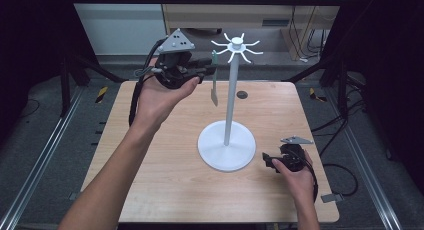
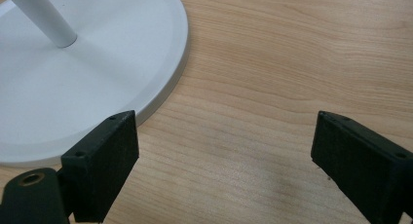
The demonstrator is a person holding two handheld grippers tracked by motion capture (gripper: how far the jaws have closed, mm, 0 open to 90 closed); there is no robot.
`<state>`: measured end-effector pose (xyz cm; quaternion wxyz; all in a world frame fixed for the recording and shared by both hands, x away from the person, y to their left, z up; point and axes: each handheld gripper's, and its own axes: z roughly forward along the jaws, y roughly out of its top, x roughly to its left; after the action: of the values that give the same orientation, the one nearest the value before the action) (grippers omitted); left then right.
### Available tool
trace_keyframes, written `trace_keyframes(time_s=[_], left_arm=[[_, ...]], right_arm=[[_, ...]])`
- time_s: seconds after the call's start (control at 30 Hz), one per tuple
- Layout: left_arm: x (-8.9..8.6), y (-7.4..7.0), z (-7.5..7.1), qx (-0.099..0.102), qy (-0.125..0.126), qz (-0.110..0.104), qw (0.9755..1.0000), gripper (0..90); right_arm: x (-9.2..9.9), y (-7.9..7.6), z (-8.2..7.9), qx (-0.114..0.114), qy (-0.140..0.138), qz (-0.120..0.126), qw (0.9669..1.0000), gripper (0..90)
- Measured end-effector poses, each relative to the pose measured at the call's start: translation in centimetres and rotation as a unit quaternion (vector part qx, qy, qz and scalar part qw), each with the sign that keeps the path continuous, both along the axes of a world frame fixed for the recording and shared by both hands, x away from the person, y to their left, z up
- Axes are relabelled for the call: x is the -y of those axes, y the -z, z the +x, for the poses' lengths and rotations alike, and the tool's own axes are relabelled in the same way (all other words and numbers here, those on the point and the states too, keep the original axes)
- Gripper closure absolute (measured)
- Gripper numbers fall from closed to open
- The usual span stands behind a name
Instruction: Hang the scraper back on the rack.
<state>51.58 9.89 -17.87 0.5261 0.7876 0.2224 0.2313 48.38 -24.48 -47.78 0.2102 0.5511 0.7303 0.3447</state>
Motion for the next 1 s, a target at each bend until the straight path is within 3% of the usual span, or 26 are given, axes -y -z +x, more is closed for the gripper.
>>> trace_keyframes(time_s=[1.0], left_arm=[[0.63, 0.38, 0.41, -0.004, 0.006, -0.002, 1.0000, 74.3]], right_arm=[[-0.04, 0.04, 0.00, -0.002, 0.000, 0.000, 1.0000, 10.5]])
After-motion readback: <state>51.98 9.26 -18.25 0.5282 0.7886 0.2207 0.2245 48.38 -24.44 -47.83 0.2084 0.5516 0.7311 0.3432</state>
